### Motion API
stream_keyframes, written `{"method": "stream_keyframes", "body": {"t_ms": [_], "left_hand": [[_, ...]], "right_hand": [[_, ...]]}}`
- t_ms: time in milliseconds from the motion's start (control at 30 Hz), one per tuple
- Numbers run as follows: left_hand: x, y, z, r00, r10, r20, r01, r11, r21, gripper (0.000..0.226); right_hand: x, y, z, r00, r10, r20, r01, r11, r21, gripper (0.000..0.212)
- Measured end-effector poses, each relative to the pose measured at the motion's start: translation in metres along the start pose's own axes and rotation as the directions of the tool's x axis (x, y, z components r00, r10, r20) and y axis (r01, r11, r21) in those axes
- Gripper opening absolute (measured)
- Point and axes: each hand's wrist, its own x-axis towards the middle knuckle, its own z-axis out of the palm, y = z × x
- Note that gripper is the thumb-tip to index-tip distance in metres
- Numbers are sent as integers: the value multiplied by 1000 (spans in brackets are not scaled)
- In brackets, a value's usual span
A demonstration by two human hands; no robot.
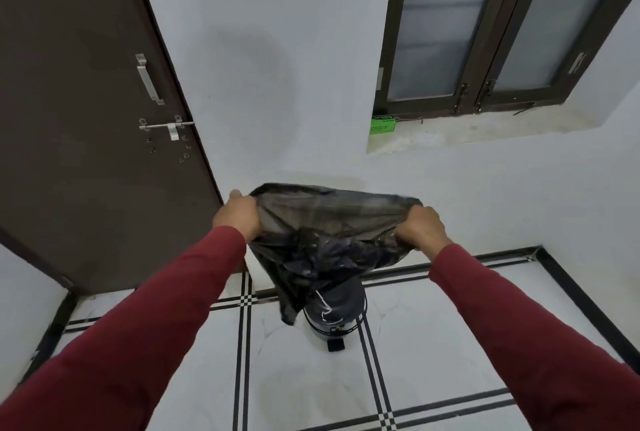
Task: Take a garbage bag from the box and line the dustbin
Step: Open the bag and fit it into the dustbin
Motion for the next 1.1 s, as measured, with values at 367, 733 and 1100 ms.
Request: {"method": "stream_keyframes", "body": {"t_ms": [367, 733, 1100], "left_hand": [[-18, -11, 58, 959, 187, 212, -216, 968, 125, 78], [-45, 37, 39, 887, 80, -454, -134, 987, -88, 85], [-45, 26, 62, 952, 32, 304, -17, 999, -51, 88]], "right_hand": [[-13, 29, 28, 890, -287, 354, 433, 773, -464, 51], [-2, 34, 18, 690, -551, -470, 577, 810, -102, 82], [14, 62, 17, 934, -150, 326, 163, 987, -14, 26]]}}
